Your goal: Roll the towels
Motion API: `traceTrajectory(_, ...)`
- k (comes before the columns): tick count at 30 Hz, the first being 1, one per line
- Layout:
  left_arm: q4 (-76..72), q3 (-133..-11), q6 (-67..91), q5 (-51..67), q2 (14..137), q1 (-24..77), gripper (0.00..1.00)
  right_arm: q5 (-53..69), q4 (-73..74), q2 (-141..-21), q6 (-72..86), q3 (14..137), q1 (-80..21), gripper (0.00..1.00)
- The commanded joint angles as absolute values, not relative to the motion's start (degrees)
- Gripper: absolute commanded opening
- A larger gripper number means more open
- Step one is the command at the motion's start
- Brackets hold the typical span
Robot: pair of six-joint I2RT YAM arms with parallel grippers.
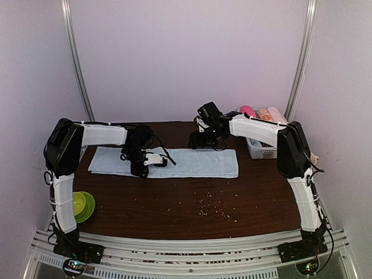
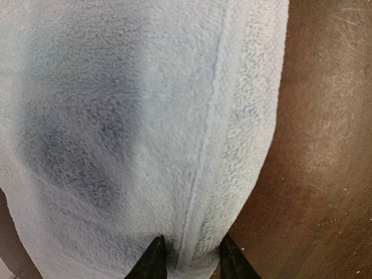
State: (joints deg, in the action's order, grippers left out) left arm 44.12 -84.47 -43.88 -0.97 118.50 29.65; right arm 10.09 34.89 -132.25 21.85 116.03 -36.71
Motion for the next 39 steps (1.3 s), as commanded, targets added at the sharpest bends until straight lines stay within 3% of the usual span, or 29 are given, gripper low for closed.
traceTrajectory(1, 39.85, -82.54, -45.13, -3.89, 117.7, 28.96, 0.3, 2.03, 39.76, -126.91, 16.27, 112.17, -37.27, 0.68)
traceTrajectory(6, 42.92, -83.27, -45.64, -1.52, 118.26, 28.86, 0.18, -0.65, 37.07, -121.83, 20.08, 102.48, -36.98, 0.68)
traceTrajectory(11, 45.86, -82.94, -45.94, 0.59, 117.15, 28.87, 0.19, -1.11, 31.65, -114.81, 24.81, 89.08, -34.54, 0.74)
traceTrajectory(17, 46.11, -83.35, -43.71, 1.48, 115.83, 28.06, 0.4, -3.16, 27.15, -109.09, 28.19, 78.9, -31.46, 0.76)
traceTrajectory(21, 46.32, -84.1, -43.03, 2.23, 114.19, 27.38, 0.47, -4.55, 26.07, -108.44, 30.03, 76.28, -30.0, 0.75)
traceTrajectory(25, 46.24, -83.5, -42.58, 2.8, 111.78, 26.96, 0.5, -3.0, 25.42, -110.24, 31.34, 75.93, -28.6, 0.75)
traceTrajectory(31, 44.17, -80.48, -40.96, 2.61, 106.54, 25.55, 0.79, -0.97, 25.27, -113.54, 33.24, 77.1, -27.86, 0.73)
traceTrajectory(36, 42.71, -78.88, -39.38, 3.1, 102.46, 22.78, 0.93, 0.93, 26.75, -116.49, 34.62, 78.44, -27.91, 0.67)
traceTrajectory(39, 41.35, -77.52, -39.06, 3.75, 99.59, 21.13, 0.96, 1.08, 26.35, -115.99, 35.78, 77.66, -28.12, 0.63)
